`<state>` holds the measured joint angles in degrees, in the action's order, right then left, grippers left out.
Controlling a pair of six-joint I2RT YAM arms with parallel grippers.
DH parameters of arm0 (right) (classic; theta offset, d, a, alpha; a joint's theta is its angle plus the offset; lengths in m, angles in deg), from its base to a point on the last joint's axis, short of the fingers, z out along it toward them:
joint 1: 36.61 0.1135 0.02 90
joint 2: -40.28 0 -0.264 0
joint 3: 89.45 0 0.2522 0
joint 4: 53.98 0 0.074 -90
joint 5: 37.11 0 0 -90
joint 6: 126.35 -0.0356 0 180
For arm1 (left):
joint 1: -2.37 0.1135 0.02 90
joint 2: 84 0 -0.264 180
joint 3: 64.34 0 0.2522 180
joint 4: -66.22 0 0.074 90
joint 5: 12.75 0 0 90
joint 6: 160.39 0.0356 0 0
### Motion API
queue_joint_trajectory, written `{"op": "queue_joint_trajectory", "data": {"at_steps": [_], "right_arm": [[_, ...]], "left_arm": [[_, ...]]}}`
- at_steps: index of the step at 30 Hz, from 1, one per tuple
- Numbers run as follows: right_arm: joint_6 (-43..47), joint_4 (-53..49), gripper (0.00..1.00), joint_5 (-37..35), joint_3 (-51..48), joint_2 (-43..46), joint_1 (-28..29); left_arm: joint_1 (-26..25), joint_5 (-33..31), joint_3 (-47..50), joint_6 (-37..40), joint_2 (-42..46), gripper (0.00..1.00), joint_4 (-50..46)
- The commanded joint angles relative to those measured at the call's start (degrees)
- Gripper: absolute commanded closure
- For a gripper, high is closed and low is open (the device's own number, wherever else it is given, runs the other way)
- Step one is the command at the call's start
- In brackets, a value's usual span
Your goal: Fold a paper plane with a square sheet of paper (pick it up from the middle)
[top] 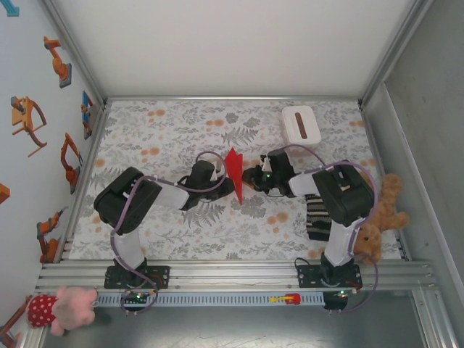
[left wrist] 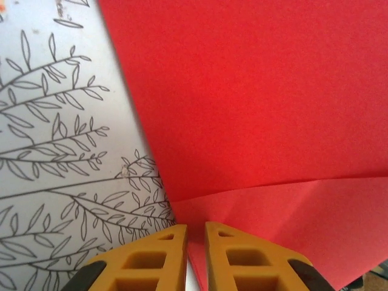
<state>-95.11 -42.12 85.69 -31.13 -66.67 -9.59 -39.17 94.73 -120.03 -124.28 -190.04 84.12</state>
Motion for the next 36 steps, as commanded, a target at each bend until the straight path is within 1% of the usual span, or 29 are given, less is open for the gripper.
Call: {"op": "queue_joint_trajectory", "data": {"at_steps": [1,7,14,17,21,29,36], "right_arm": [[-0.40,-1.13,0.69,-1.92,-2.49,3.47,-1.20],[1.51,-5.52,0.62,-4.91,-5.50,8.62,-3.09],[11.59,-16.98,0.61,-11.14,-5.38,16.91,-4.74],[15.15,-18.52,0.60,-10.62,-4.44,17.80,-5.20],[19.78,-22.98,0.59,-6.33,0.96,13.88,-5.79],[26.28,-26.50,0.59,2.47,10.82,4.14,-5.95],[29.57,-28.96,0.61,6.88,16.60,-2.56,-6.41]], "left_arm": [[0.07,1.54,-1.45,-1.12,-1.32,0.84,0.51],[0.00,2.37,-2.88,-0.46,-2.26,0.84,-1.29],[0.03,2.16,-4.47,-0.17,-3.41,0.85,-4.56],[0.09,1.89,-5.17,0.09,-3.72,0.85,-6.59],[0.13,1.71,-5.50,0.05,-4.11,0.85,-7.58],[0.10,1.70,-5.79,0.23,-4.29,0.86,-8.80],[0.22,1.89,-5.72,0.45,-4.42,0.86,-9.07]]}}
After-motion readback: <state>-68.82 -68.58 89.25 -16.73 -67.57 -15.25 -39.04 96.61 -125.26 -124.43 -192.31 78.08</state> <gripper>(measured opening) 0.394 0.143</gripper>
